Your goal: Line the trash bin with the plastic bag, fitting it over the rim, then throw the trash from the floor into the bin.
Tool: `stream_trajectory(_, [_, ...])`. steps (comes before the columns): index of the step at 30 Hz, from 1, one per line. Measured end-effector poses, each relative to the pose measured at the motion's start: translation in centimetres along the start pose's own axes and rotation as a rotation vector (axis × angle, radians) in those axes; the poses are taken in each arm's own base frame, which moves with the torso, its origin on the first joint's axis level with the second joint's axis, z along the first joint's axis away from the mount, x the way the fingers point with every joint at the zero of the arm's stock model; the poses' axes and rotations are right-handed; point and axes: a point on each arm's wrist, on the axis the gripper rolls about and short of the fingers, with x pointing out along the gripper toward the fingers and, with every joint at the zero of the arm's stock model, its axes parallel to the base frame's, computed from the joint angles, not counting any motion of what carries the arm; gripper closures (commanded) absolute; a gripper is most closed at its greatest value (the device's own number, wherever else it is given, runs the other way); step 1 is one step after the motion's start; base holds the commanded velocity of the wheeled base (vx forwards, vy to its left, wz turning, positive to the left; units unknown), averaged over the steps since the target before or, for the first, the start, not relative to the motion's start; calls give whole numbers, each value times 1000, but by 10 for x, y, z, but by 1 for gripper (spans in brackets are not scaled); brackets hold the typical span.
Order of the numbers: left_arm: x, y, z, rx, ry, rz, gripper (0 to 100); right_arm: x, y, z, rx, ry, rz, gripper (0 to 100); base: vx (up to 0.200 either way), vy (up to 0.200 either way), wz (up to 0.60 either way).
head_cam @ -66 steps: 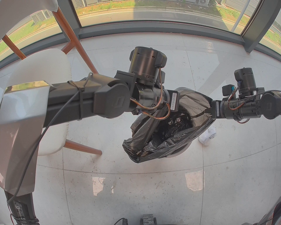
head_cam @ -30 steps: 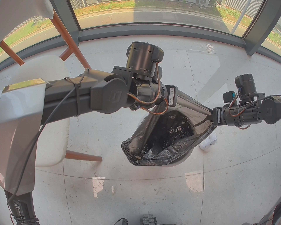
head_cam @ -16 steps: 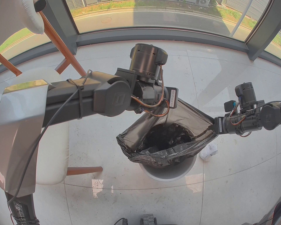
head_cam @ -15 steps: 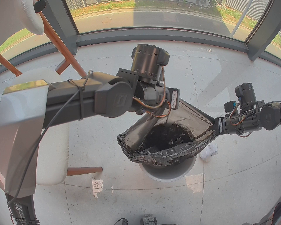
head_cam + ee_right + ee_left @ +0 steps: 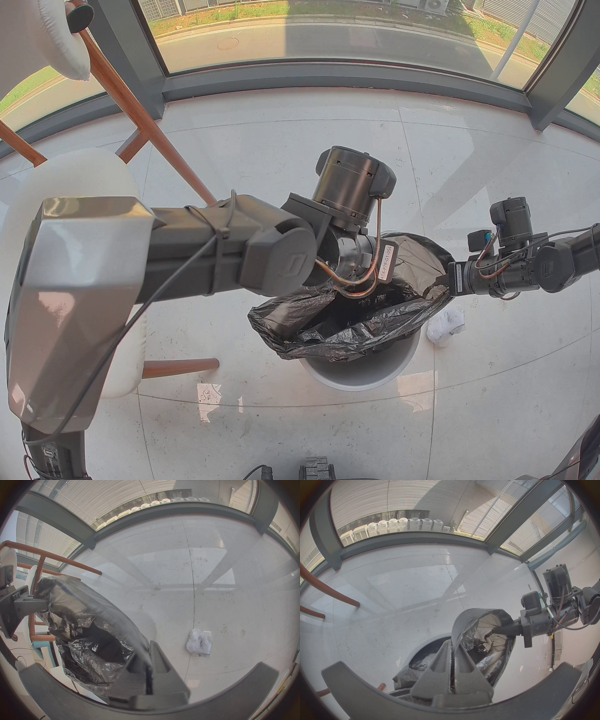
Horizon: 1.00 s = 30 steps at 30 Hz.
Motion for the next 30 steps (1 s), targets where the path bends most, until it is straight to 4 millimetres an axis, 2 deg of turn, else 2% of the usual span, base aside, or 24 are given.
stream_trajectory(6, [4, 2, 0, -8, -2, 13, 100, 1, -2, -2, 40, 16, 32, 0, 0, 0, 0])
stream_trajectory(10, [5, 3, 1, -25, -7, 16, 100, -15, 4, -3, 81, 38, 67, 0, 0, 0, 0])
stream_trajectory(14, [5, 3, 2, -39, -13, 23, 100, -36, 13, -16, 113, 140, 95, 0, 0, 0, 0])
stream_trajectory(21, [5, 2, 2, -46, -16, 30, 100, -59, 43, -30, 263, 225, 146, 0, 0, 0, 0])
stream_trajectory(26, [5, 3, 3, -49, -17, 33, 100, -59, 64, -32, 460, 243, 161, 0, 0, 0, 0])
stream_trajectory(30, [5, 3, 3, -49, -17, 34, 100, -43, 84, -35, 529, 231, 156, 0, 0, 0, 0])
